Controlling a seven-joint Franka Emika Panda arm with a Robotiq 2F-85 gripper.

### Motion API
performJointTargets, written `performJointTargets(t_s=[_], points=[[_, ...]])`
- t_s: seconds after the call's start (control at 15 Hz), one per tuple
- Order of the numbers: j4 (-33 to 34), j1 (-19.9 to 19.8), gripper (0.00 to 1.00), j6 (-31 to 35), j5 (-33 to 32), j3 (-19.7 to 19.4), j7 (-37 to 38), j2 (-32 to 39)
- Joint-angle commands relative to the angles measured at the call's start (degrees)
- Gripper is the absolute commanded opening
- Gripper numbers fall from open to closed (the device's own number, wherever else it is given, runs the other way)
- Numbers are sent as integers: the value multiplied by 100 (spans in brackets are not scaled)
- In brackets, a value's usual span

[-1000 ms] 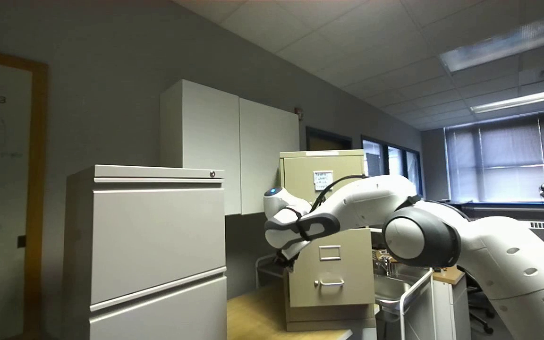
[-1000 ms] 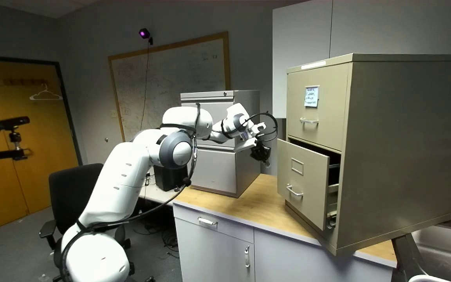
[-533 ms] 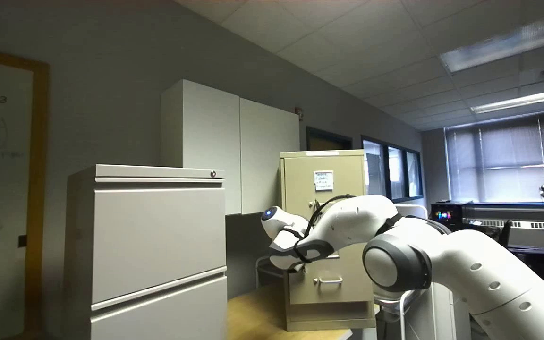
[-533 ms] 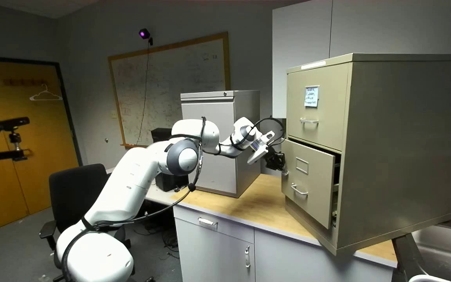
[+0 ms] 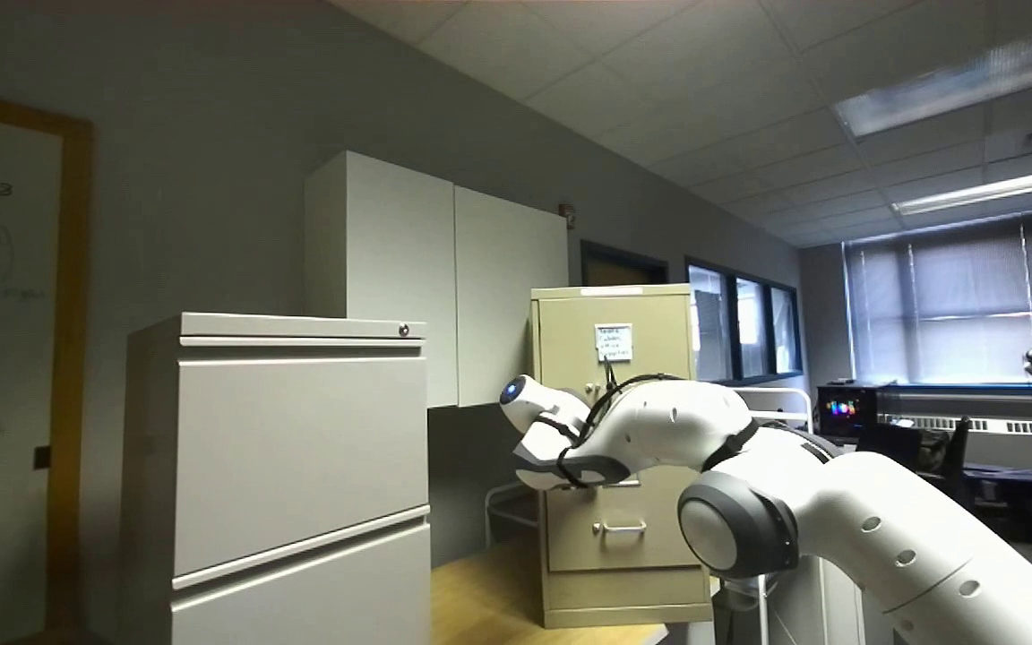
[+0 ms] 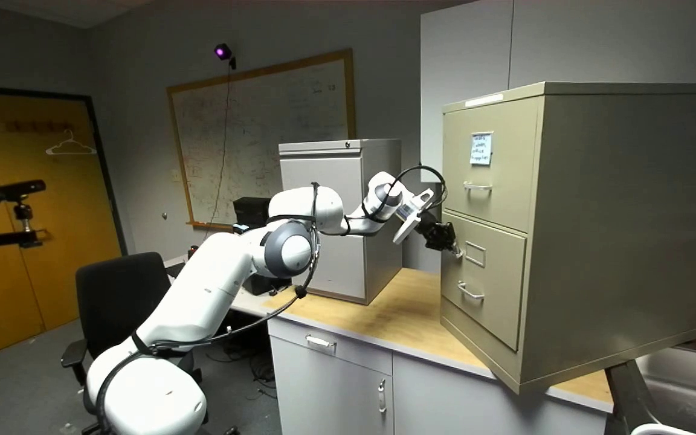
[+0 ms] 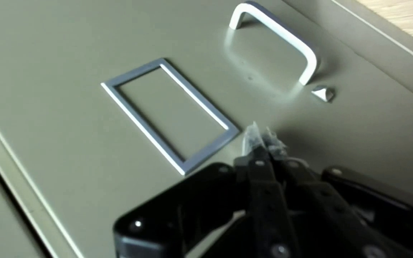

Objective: Close the bottom drawer

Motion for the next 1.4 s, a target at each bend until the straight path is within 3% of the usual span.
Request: performJointTargets(t_s=[0.0, 0.4, 1.07, 1.33], points=[[1286, -236, 0, 10, -166, -283, 12, 635], [2069, -406, 0, -492, 76, -231, -169, 993], [2286, -470, 0, -813, 223, -201, 371, 957], [2301, -645, 2, -1121, 1065, 184, 372, 624]])
